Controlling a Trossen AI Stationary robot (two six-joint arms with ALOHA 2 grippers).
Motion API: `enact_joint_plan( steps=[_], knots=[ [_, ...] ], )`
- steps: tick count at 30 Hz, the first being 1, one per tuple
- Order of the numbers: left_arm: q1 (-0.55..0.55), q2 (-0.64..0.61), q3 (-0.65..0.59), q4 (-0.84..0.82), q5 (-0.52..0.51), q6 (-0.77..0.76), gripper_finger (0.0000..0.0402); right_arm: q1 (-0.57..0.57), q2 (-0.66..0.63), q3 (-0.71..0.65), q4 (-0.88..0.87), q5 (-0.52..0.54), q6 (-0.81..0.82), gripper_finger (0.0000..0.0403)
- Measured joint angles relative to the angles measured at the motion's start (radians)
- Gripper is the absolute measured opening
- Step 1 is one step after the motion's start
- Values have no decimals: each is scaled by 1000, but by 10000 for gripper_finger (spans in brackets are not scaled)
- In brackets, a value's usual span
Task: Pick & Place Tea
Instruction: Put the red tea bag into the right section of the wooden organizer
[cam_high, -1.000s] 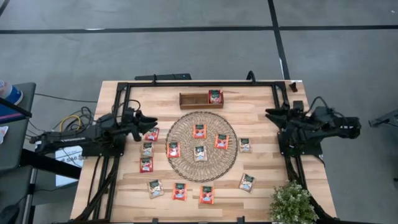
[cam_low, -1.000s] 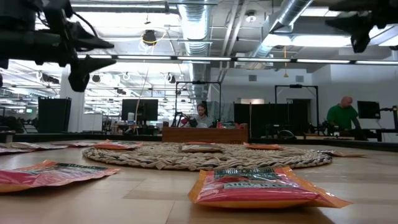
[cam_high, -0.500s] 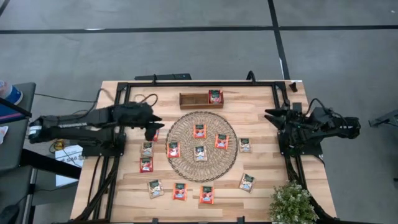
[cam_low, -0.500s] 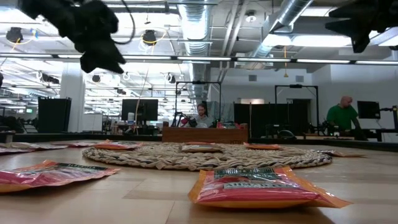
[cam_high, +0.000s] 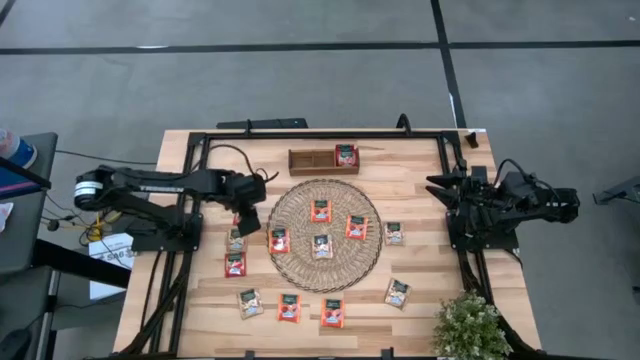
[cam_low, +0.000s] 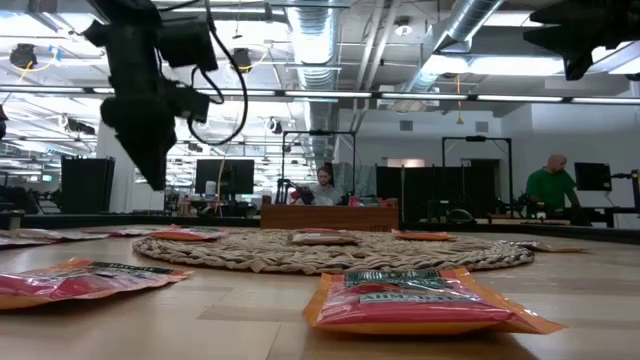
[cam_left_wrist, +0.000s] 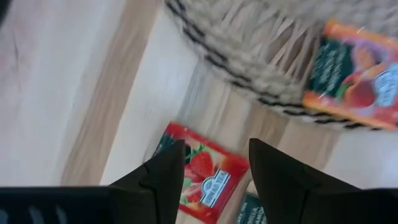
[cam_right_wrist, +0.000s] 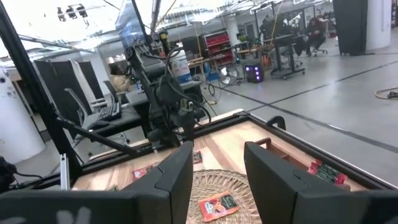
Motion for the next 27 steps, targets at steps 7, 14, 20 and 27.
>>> enact_joint_plan(
  steps=[7,14,20,27],
  knots=[
    [0,4,0,-31,-54,4,170,0,0,0,10,0,18,135],
    [0,1,1,-64,-81,35,170,0,0,0,8,-1,26,136],
    [9,1,1,-66,-86,142,170,0,0,0,2,-1,26,135],
    [73,1,1,-65,-29,224,170,0,0,0,2,-1,27,138]
  ],
)
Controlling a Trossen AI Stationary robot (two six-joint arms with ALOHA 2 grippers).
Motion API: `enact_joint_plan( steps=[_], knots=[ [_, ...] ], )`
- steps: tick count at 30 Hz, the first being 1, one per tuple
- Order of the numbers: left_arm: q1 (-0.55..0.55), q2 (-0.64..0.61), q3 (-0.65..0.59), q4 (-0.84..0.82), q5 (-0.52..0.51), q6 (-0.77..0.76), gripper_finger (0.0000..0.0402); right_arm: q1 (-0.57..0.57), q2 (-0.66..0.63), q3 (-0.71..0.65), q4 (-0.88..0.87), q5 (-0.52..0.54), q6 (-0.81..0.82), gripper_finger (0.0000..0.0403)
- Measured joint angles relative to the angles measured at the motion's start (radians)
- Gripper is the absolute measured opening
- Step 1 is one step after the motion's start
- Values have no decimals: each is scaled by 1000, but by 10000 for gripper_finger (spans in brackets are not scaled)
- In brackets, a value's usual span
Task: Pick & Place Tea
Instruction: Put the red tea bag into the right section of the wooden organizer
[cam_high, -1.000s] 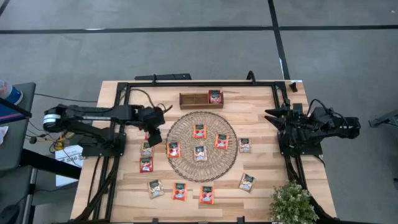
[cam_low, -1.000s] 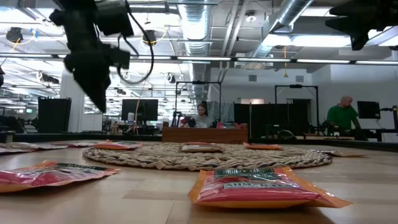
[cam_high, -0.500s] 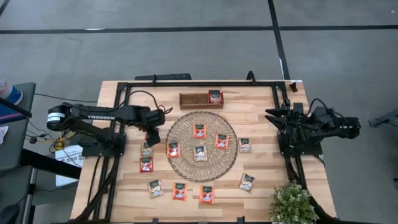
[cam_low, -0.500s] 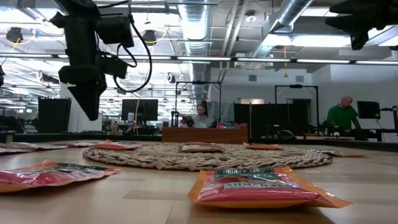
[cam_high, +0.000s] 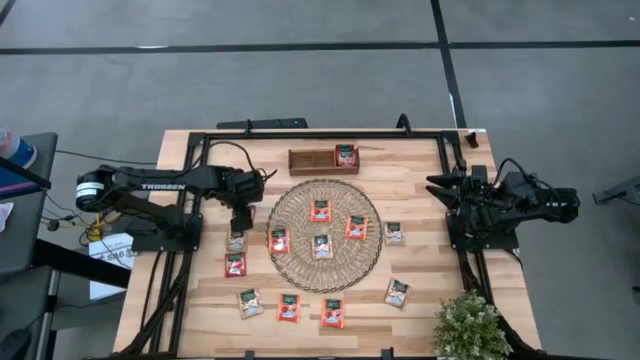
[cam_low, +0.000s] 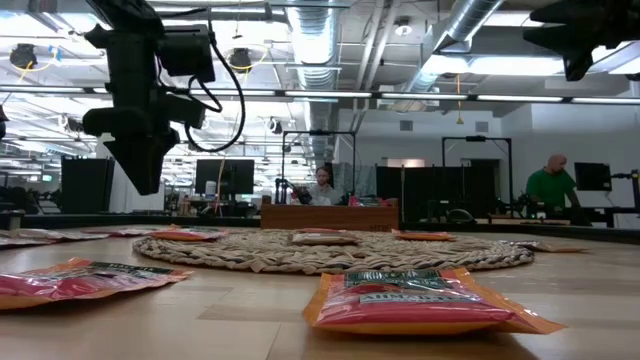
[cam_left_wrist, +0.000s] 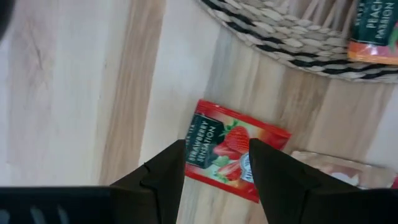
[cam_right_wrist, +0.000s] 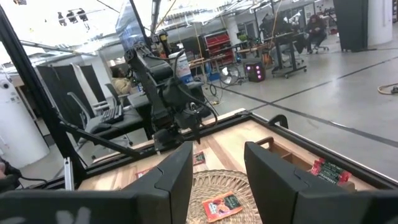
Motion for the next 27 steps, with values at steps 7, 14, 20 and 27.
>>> enact_joint_plan(
  steps=[7,14,20,27],
  knots=[
    [87,4,0,3,48,120,170,0,0,0,0,0,1,137],
    [129,72,0,28,79,215,170,0,0,0,1,0,2,137],
    [156,179,0,43,93,263,170,0,0,0,1,0,11,135],
    [229,209,0,42,109,276,170,0,0,0,1,0,26,139]
  ],
)
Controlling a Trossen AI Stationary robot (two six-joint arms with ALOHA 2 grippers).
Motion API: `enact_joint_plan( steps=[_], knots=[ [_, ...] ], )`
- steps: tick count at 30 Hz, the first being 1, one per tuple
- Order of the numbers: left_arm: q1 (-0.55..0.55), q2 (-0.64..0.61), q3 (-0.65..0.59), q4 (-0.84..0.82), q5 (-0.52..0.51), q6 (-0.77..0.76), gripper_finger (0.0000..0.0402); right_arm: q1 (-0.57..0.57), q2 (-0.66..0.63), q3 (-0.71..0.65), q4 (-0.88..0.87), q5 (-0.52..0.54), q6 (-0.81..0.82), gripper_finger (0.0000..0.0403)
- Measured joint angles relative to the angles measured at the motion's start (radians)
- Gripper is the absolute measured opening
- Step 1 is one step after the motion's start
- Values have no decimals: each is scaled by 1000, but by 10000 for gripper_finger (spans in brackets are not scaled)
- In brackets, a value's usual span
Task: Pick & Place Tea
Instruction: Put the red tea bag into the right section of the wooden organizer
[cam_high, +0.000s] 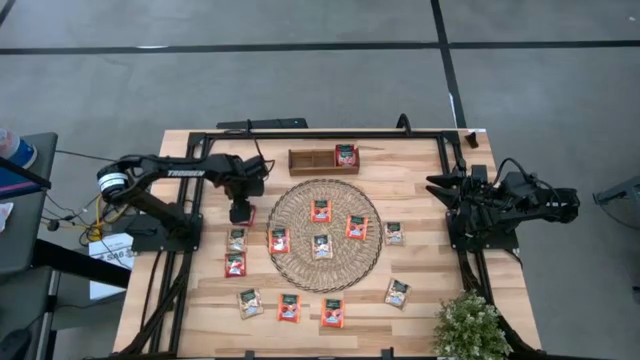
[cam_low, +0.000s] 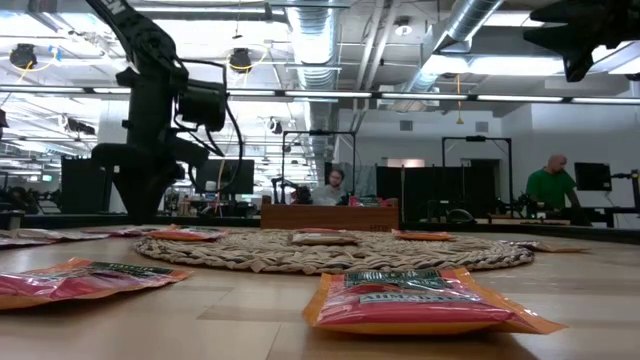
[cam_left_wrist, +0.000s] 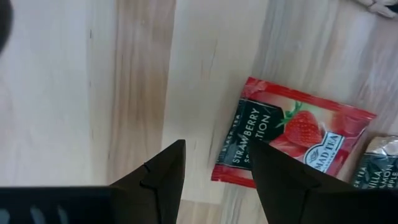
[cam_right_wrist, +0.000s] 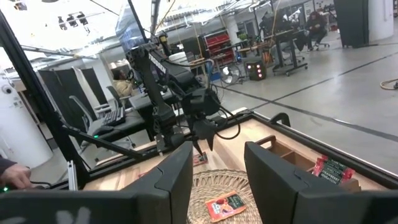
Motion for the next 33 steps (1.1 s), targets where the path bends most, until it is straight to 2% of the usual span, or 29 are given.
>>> enact_joint_plan(
  steps=[9,13,21,33],
  knots=[
    [11,0,0,1,16,130,170,0,0,0,0,0,1,139],
    [11,0,-9,29,16,176,156,0,0,0,0,0,1,141],
    [11,26,-68,104,1,213,117,0,0,0,0,0,2,139],
    [10,34,-71,114,4,212,105,0,0,0,0,0,2,137]
  ],
)
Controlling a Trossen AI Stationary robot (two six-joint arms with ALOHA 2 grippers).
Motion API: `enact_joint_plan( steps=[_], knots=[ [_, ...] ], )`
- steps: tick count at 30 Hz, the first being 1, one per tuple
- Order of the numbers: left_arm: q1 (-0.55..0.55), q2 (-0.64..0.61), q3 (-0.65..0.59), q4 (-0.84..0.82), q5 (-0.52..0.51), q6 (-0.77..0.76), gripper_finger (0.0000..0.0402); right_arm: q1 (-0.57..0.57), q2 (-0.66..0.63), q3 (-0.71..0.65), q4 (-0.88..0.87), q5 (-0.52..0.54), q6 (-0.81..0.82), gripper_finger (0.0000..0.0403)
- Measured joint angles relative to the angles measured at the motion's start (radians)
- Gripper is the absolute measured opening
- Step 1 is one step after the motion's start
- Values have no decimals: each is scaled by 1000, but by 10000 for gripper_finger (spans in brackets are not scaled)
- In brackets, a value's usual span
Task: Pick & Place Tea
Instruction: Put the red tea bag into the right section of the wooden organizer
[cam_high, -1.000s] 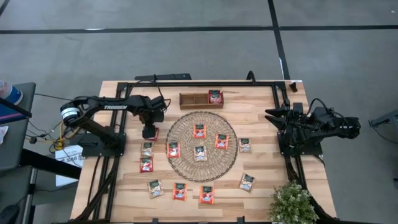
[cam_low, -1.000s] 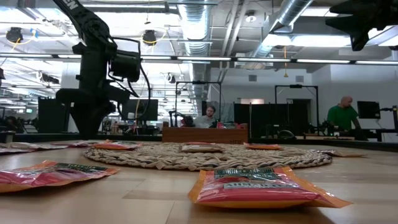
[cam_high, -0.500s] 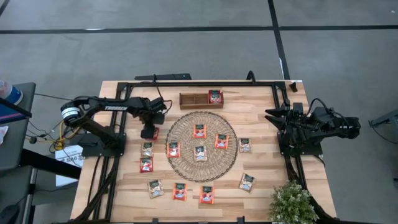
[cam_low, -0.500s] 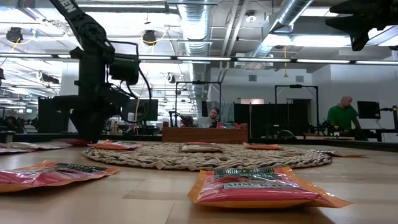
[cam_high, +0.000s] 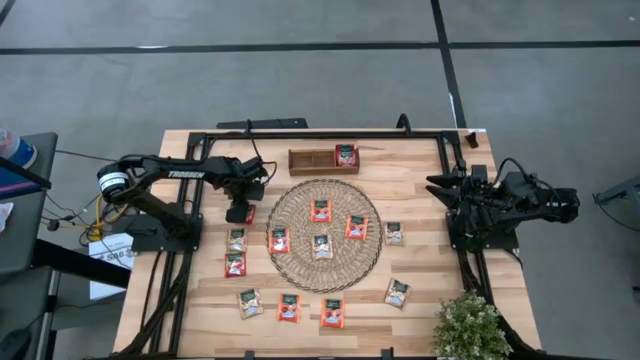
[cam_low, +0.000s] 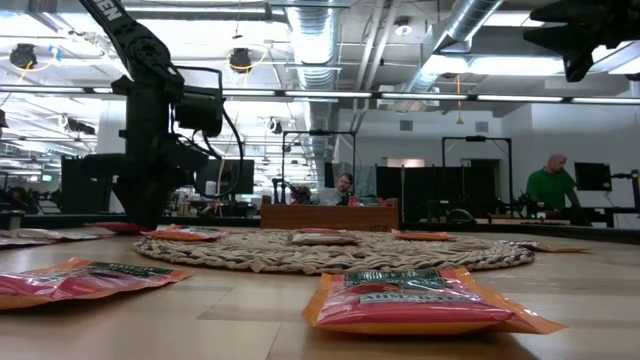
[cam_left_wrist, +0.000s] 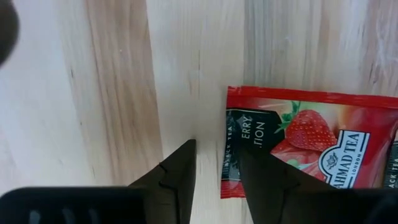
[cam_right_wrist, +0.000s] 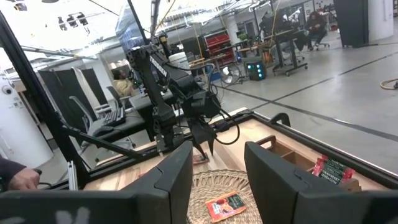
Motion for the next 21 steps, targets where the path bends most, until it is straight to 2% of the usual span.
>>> enact_joint_plan(
  steps=[13,21],
  knots=[
    [-1,2,0,0,8,-51,22,0,0,0,0,0,0,139],
    [-1,10,44,-7,-7,-97,1,0,0,0,0,0,0,137]
  ],
)
